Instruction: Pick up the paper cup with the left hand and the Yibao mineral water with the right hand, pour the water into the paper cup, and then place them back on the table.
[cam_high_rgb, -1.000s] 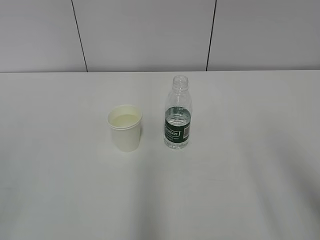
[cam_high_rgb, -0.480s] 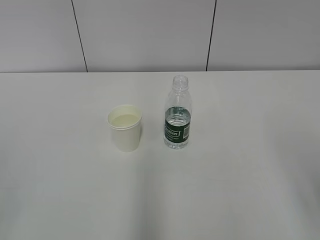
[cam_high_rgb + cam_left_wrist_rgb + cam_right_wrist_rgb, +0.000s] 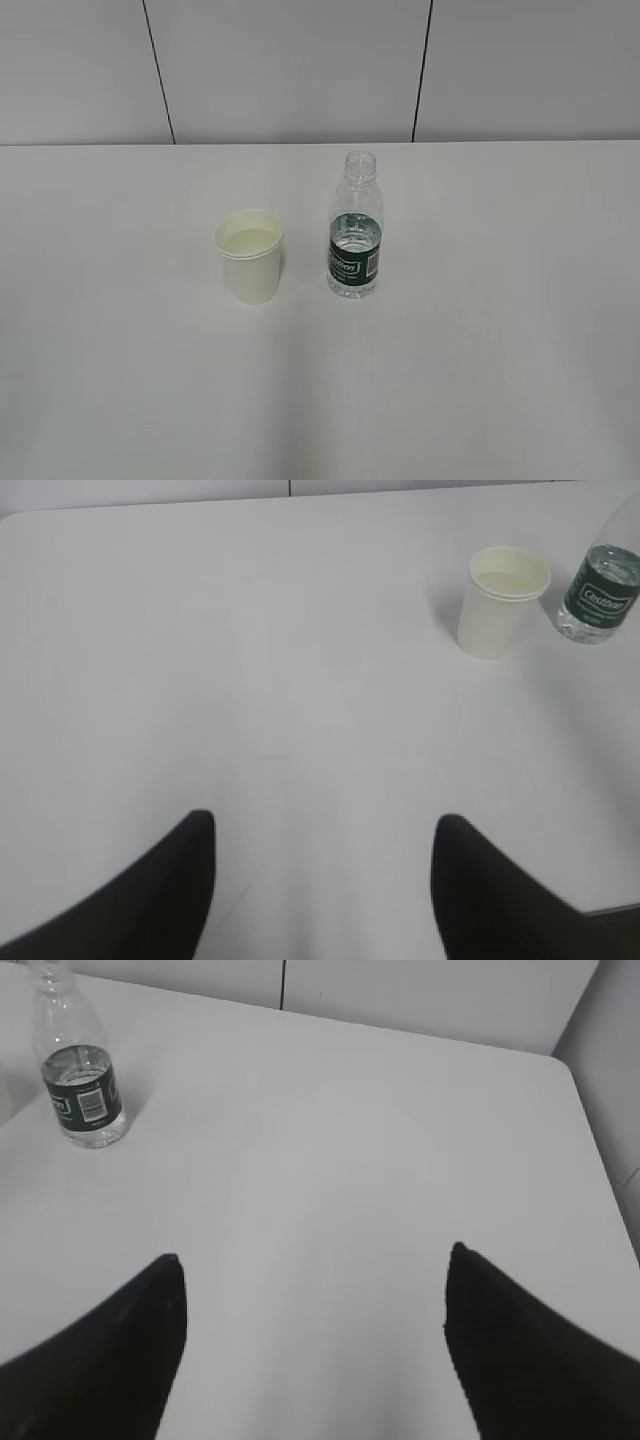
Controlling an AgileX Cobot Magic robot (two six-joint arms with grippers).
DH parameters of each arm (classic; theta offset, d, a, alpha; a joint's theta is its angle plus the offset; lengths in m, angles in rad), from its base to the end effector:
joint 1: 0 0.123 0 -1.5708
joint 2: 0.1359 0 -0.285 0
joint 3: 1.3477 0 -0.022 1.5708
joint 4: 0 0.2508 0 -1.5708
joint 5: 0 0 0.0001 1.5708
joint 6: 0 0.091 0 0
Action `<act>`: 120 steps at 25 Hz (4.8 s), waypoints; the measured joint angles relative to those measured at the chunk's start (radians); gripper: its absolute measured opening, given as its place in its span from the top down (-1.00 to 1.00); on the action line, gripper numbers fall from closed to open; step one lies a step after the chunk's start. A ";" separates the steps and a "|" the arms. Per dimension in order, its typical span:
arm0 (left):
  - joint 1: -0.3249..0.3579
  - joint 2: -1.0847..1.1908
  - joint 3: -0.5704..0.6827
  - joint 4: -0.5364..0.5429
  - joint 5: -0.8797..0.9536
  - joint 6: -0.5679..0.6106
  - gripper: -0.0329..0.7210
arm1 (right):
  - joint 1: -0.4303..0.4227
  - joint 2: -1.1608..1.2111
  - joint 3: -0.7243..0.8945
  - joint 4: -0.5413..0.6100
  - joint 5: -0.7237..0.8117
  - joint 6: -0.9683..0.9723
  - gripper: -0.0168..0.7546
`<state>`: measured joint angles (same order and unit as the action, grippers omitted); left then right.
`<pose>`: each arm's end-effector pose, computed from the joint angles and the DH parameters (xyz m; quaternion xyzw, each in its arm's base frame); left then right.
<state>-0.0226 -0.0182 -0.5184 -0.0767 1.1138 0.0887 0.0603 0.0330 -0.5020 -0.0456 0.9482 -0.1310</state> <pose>-0.0123 -0.0060 0.2781 0.0508 0.8554 -0.0212 0.5151 0.0047 -0.0031 0.2872 -0.0801 0.8272 -0.0424 0.5546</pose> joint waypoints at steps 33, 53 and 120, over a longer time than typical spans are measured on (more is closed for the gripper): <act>0.000 0.000 0.000 -0.001 0.000 0.000 -0.32 | 0.000 -0.049 0.005 0.010 0.187 0.075 -0.58; 0.000 0.000 0.000 -0.001 0.000 0.000 -0.32 | 0.000 -0.049 0.005 0.010 0.187 0.075 -0.58; 0.000 0.000 0.000 -0.001 0.000 0.000 -0.32 | 0.000 -0.049 0.005 0.010 0.188 0.074 -0.58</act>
<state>-0.0226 -0.0182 -0.5184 -0.0778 1.1138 0.0887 0.0603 -0.0160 -0.4969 -0.0355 1.1363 -0.0575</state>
